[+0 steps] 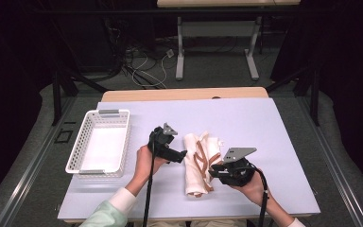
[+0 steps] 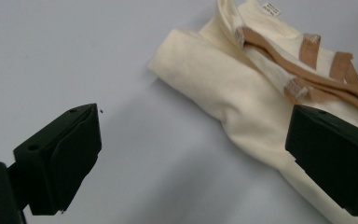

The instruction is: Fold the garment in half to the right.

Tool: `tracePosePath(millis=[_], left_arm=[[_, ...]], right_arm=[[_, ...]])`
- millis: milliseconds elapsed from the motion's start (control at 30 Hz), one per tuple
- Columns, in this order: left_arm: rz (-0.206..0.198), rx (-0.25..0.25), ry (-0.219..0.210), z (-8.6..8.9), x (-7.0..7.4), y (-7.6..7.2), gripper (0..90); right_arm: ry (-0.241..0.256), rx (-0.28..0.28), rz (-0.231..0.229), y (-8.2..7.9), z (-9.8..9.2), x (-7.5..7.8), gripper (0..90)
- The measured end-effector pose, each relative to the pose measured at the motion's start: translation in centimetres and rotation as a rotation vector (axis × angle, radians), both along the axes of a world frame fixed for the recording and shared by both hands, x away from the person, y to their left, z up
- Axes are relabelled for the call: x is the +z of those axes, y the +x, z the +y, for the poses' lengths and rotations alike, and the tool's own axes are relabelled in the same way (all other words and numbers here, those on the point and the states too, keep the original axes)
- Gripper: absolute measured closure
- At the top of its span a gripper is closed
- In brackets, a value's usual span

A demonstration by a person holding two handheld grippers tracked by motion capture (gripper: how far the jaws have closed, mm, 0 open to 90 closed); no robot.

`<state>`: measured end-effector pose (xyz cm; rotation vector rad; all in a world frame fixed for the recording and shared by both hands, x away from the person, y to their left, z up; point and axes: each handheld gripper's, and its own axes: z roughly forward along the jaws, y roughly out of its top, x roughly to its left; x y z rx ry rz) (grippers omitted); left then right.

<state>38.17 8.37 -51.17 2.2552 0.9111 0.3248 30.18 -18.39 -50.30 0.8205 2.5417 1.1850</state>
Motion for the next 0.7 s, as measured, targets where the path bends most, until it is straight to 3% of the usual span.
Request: tracePosePath(millis=[167, 500, 700], left_arm=[[0.006, -0.004, 0.011, 1.3, -1.0, -1.7, 1.0], [-0.004, -0.016, 0.006, 2.8, -1.7, -3.9, 0.6], [-0.031, -0.014, -0.011, 3.7, -1.6, -4.6, 0.7]], right_arm=[[-0.036, -0.014, -0.025, 1.3, 0.7, -0.2, 90.0], [-0.098, 0.029, -0.031, 4.2, 4.1, -0.4, 90.0], [-0.147, 0.046, -0.017, 4.3, 4.8, -1.5, 90.0]])
